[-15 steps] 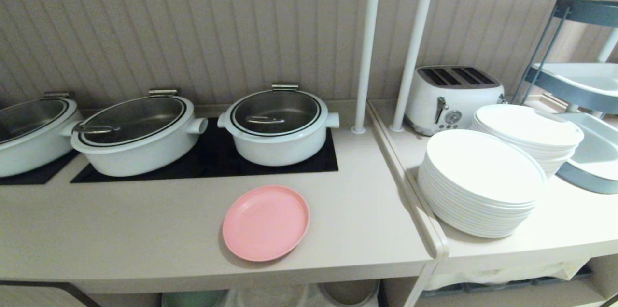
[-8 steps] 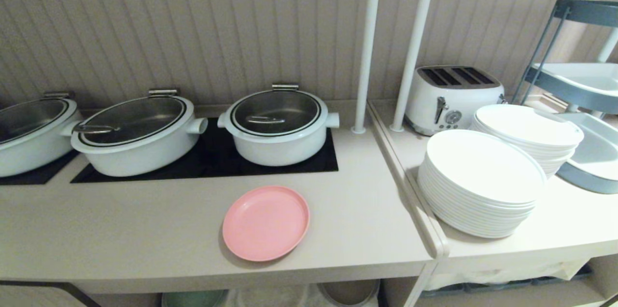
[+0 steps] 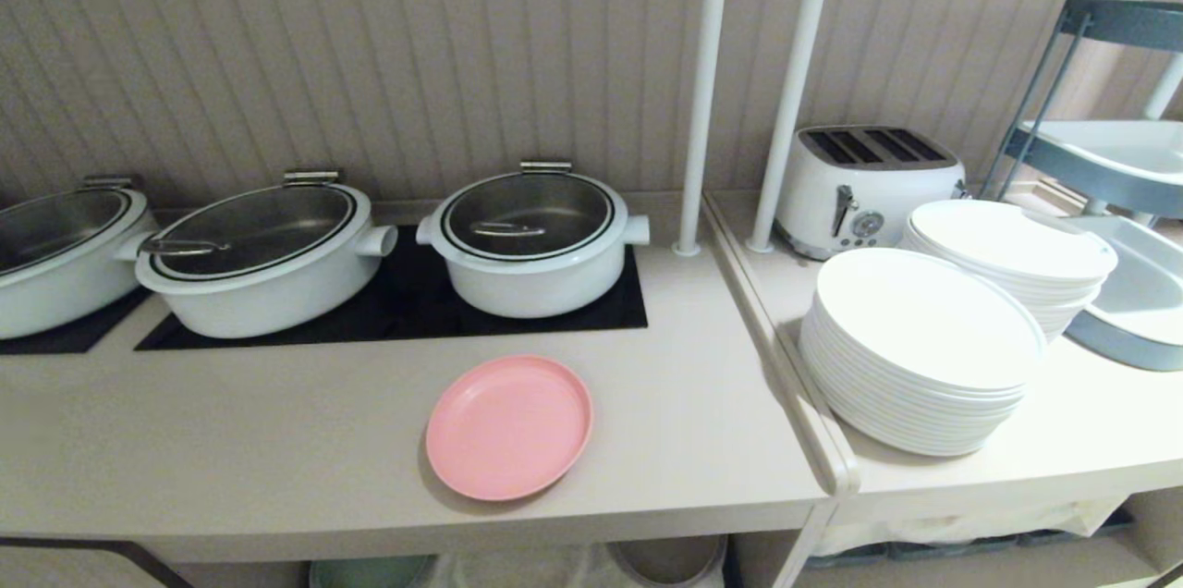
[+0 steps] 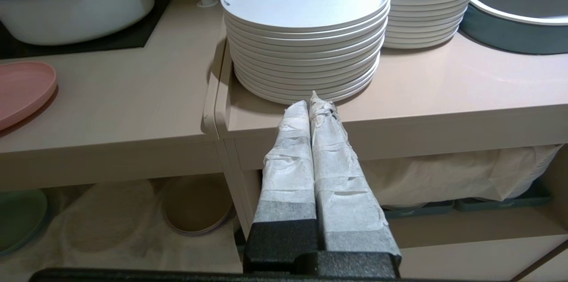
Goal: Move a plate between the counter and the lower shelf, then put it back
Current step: Pick up the plate
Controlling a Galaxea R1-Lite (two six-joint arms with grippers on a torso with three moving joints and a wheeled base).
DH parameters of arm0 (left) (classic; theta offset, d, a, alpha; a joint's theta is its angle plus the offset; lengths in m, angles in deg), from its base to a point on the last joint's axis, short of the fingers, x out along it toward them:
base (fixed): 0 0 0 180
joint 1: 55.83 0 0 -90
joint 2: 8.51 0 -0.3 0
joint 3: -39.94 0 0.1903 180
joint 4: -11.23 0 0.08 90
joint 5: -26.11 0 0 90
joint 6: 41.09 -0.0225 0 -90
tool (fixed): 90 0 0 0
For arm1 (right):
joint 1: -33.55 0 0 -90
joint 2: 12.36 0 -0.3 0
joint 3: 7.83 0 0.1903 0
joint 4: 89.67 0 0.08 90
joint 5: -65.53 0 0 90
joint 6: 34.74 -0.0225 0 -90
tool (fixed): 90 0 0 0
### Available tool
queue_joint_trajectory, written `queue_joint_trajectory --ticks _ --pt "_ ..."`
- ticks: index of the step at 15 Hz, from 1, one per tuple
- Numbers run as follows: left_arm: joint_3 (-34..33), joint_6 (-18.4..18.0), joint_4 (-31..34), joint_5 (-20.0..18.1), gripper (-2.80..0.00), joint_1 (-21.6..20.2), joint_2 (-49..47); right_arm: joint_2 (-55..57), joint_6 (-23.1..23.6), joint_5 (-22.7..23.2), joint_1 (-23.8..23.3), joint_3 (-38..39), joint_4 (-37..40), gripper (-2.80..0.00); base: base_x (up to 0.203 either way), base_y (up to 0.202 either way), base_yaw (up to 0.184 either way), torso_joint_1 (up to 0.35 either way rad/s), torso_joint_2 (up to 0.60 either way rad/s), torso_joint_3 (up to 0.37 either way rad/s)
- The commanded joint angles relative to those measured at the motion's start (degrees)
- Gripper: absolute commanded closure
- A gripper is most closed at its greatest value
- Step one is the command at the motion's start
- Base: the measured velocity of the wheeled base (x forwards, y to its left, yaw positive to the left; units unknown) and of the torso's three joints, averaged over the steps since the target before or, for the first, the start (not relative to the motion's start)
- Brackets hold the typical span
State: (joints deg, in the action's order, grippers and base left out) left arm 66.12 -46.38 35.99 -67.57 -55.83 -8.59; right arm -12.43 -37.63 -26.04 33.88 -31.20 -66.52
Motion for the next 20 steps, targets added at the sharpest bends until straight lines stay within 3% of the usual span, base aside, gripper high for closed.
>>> queue_joint_trajectory --ticks 1,7,18,20 --pt "3.5 -0.2 1.4 -2.4 0.0 0.0 0.0 0.1 0.0 0.0 0.0 0.0 0.0 0.0 0.0 0.0 0.0 0.0 0.0 0.0" --pt "12.8 -0.6 8.8 -3.5 0.0 0.0 -4.6 0.1 0.0 0.0 0.0 0.0 0.0 0.0 0.0 0.0 0.0 0.0 0.0 0.0" --pt "25.8 0.0 8.9 -3.6 0.0 0.1 -34.8 0.1 0.0 0.0 0.0 0.0 0.0 0.0 0.0 0.0 0.0 0.0 0.0 0.0" --pt "27.9 2.1 8.8 -3.7 0.0 0.2 -40.8 0.1 0.0 0.0 0.0 0.0 0.0 0.0 0.0 0.0 0.0 0.0 0.0 0.0"
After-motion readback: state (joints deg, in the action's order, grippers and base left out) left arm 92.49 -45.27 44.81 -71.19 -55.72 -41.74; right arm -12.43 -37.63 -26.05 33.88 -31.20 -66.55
